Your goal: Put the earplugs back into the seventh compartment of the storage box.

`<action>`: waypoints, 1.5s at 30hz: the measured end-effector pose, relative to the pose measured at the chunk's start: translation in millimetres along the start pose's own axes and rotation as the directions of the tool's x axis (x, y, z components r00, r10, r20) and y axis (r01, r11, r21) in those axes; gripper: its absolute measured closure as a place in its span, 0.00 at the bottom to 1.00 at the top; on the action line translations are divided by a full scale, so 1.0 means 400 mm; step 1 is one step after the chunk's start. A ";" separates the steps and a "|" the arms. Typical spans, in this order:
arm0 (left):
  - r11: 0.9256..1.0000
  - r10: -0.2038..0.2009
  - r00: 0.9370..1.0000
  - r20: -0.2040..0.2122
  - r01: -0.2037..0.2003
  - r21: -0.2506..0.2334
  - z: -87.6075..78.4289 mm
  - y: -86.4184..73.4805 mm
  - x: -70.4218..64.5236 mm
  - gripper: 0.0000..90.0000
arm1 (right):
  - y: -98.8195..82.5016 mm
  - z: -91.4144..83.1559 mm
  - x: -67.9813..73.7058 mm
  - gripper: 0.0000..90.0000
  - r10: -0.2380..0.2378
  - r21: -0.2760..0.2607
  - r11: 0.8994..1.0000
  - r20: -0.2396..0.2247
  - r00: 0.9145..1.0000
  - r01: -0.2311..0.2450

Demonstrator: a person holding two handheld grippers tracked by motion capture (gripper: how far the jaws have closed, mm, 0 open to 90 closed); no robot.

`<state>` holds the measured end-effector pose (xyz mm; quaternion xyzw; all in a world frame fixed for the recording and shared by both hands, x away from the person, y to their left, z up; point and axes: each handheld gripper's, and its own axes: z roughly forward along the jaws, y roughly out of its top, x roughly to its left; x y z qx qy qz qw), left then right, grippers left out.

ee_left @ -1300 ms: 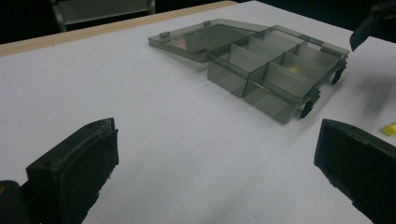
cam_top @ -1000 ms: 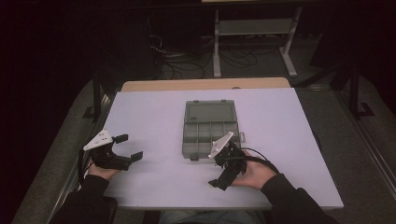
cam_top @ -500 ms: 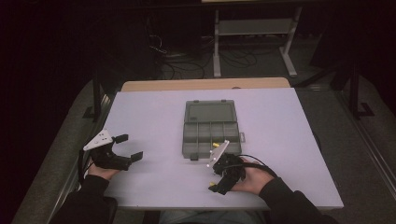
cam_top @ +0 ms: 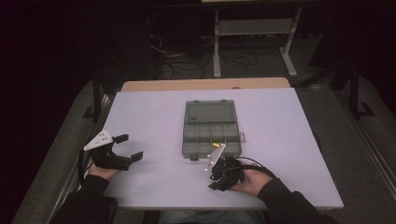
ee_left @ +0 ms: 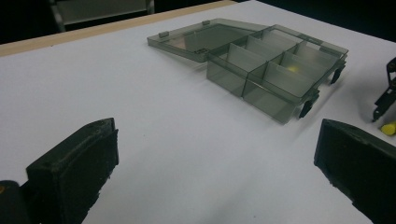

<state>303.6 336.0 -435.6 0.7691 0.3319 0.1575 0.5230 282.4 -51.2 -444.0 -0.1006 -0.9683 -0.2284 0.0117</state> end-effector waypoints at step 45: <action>1.000 -0.002 1.000 0.001 0.002 0.007 0.002 -0.001 0.001 0.00 | 0.086 -0.241 -0.058 0.89 -0.015 -0.111 0.993 0.128 0.992 0.030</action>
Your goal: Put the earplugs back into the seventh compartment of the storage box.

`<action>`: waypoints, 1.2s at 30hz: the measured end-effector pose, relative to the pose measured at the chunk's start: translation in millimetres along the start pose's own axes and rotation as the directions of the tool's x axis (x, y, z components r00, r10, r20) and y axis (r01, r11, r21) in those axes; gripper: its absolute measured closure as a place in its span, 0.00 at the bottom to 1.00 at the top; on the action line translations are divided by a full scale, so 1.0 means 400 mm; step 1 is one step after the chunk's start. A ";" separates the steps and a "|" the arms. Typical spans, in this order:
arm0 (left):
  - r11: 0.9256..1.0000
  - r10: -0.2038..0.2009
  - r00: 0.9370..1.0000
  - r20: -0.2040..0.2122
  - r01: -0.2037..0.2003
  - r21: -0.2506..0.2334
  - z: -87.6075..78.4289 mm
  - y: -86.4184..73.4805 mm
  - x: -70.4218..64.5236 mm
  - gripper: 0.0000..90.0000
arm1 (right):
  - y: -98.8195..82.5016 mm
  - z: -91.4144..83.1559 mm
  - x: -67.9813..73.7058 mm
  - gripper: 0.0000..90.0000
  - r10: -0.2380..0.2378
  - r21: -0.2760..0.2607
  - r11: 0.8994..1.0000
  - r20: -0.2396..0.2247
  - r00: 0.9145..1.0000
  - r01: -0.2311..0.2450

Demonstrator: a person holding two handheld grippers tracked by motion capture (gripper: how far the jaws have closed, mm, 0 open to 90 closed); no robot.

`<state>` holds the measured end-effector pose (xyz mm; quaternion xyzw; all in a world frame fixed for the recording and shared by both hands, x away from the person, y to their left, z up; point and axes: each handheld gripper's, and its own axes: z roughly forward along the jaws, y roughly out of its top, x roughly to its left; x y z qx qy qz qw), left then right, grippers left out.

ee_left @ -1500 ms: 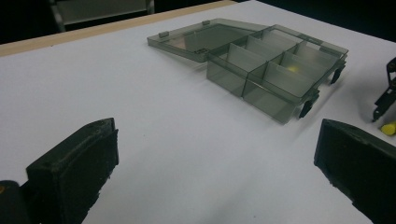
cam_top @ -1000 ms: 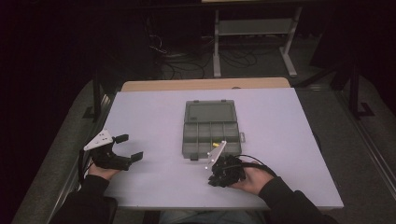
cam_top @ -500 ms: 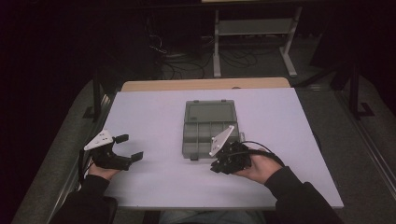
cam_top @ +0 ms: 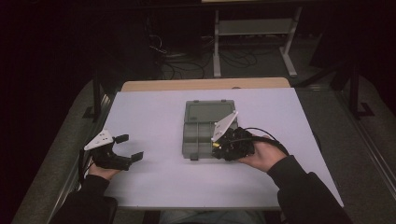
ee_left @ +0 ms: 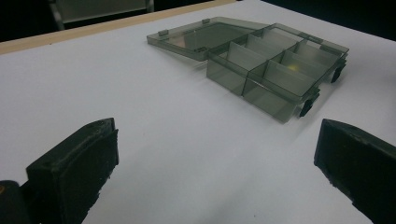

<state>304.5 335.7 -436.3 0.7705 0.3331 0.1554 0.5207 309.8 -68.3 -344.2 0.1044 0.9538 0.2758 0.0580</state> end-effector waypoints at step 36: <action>1.000 0.003 1.000 0.003 -0.003 -0.001 0.000 0.000 0.000 0.00 | 0.009 0.072 -0.145 0.90 0.131 0.010 0.991 0.040 0.991 -0.131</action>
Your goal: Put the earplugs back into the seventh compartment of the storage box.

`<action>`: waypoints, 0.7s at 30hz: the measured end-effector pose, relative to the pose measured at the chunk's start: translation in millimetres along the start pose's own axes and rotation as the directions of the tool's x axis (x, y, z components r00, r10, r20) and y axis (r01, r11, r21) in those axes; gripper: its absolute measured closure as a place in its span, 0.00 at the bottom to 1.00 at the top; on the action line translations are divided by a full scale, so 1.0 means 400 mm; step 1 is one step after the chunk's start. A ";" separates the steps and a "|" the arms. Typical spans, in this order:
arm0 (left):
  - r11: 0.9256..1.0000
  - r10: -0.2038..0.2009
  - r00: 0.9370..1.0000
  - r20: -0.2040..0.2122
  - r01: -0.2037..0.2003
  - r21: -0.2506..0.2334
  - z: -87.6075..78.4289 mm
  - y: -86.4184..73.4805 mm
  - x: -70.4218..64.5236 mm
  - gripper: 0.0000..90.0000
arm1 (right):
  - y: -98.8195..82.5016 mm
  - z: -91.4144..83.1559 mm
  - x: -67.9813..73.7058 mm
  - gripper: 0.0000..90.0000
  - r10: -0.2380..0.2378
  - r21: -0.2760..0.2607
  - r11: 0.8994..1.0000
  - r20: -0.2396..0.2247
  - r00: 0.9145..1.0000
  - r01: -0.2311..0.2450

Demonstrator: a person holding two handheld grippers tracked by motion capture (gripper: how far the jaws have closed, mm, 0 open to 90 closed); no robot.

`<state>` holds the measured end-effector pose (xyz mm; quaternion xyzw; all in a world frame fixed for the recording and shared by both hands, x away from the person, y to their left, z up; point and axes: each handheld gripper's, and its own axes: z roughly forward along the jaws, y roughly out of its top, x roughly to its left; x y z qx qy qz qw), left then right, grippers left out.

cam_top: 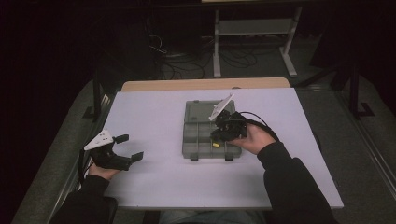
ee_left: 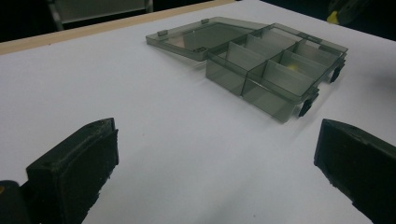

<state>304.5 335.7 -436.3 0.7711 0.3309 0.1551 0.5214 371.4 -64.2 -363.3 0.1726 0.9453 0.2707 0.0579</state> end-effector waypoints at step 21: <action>1.000 0.004 1.000 0.001 -0.004 0.003 0.001 0.000 0.000 0.00 | -0.067 0.073 -0.043 0.90 0.087 0.038 0.996 -0.017 0.996 -0.086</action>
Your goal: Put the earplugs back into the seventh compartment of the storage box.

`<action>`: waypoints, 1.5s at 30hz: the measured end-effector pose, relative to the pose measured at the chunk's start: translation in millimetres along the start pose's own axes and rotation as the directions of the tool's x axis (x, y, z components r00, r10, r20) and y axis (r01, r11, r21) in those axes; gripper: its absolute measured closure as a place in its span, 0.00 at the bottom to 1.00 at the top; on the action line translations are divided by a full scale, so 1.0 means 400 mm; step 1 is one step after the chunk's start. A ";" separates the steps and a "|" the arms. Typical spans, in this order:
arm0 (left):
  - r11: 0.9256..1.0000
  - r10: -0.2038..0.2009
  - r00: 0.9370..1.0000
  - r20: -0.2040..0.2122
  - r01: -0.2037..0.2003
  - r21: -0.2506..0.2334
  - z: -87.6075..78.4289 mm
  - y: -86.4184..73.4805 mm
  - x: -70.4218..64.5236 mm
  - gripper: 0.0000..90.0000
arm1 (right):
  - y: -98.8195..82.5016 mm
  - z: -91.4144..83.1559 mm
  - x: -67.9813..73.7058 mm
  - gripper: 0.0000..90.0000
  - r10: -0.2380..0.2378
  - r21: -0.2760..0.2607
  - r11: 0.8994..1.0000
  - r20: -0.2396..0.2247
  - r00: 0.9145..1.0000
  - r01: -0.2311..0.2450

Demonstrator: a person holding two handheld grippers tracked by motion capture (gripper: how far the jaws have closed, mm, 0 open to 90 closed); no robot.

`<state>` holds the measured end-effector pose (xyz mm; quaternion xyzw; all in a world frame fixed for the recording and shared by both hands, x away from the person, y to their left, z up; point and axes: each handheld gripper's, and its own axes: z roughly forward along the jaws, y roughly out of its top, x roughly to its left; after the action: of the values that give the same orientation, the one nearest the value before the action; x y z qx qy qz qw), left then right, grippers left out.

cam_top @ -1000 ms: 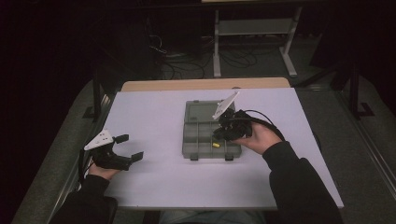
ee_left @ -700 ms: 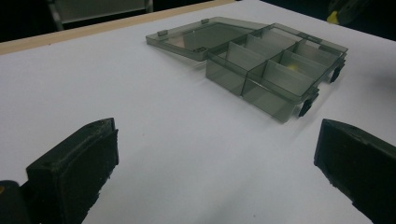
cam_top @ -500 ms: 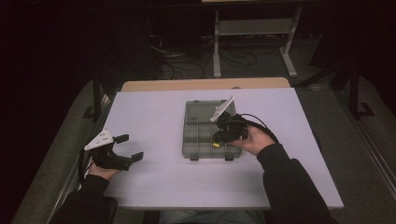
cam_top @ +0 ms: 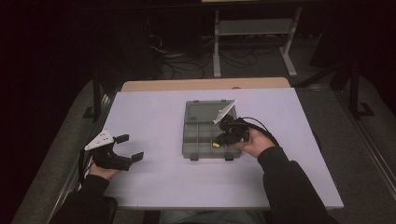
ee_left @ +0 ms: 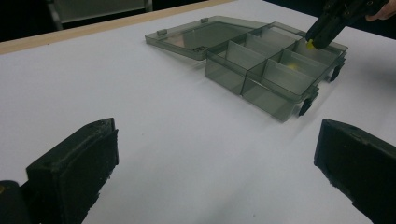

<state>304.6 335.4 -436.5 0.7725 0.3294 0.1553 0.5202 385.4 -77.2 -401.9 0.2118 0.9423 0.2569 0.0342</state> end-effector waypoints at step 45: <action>1.000 0.000 1.000 -0.003 0.000 0.001 -0.001 0.000 -0.001 0.00 | -0.056 -0.105 -0.001 0.00 0.092 -0.142 0.987 0.120 0.989 -0.074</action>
<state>304.0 335.3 -436.2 0.7725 0.3302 0.1561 0.5195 370.0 -114.5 -376.8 0.2639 0.9087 0.3084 0.0973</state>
